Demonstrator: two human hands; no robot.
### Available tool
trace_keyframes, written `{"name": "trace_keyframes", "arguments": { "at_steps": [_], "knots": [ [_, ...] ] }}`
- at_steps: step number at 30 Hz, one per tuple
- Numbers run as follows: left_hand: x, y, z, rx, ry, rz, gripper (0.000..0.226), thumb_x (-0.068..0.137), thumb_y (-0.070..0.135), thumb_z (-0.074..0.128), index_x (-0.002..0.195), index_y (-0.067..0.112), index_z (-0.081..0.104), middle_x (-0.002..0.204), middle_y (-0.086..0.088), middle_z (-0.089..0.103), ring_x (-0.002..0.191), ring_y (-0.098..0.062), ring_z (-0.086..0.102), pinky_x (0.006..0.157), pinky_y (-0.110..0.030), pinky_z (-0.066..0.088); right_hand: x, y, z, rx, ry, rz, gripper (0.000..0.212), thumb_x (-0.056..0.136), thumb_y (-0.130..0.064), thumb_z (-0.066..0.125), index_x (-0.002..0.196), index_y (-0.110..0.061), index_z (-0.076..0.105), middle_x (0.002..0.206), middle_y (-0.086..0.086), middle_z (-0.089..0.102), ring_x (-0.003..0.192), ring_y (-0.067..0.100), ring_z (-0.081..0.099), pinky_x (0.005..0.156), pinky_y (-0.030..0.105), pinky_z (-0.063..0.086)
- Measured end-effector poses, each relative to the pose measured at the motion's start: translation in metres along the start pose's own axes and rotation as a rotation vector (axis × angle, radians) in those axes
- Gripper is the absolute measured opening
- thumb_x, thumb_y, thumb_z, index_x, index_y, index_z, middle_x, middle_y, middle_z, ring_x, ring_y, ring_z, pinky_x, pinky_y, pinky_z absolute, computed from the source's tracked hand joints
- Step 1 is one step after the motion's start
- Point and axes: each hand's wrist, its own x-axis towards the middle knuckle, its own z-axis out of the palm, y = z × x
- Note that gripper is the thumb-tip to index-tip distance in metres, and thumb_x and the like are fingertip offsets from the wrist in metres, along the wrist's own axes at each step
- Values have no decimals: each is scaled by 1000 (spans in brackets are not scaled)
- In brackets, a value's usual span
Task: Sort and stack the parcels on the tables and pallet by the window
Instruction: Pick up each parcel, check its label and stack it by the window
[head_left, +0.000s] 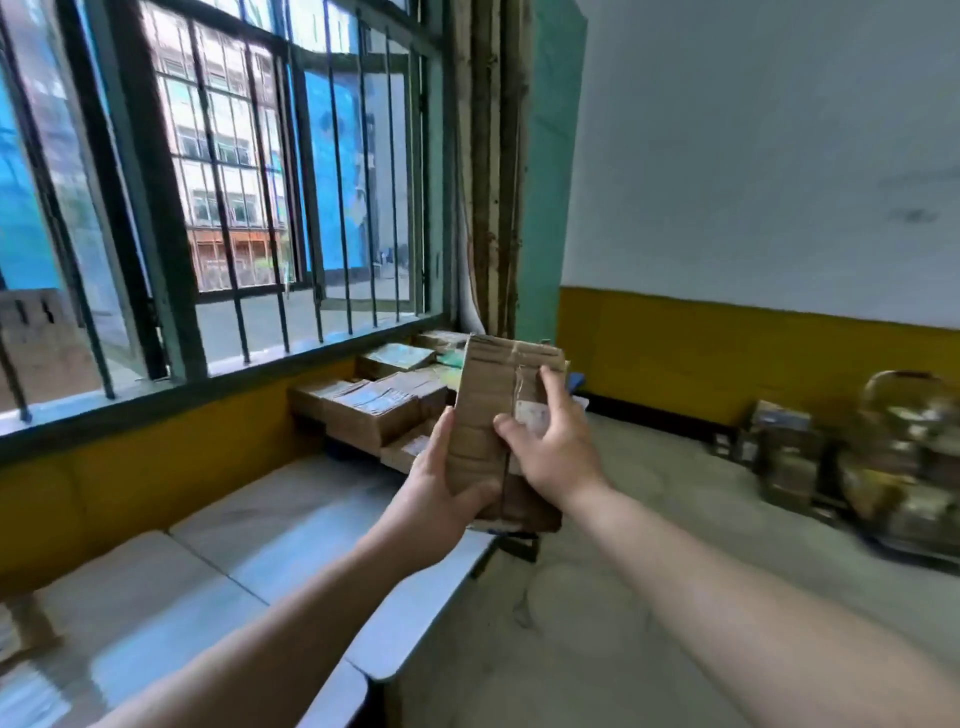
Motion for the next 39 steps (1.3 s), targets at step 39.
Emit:
{"name": "trace_keyframes", "arguments": {
  "at_steps": [39],
  "knots": [
    [509, -97, 167, 36, -2, -85, 85, 89, 16, 65, 148, 42, 9, 120, 8, 46, 91, -1, 56, 60, -12, 48, 475, 254, -39, -38, -56, 63, 79, 92, -50, 60, 155, -39, 14, 151, 2, 29, 136, 22, 37, 100, 27, 30]
  ]
}}
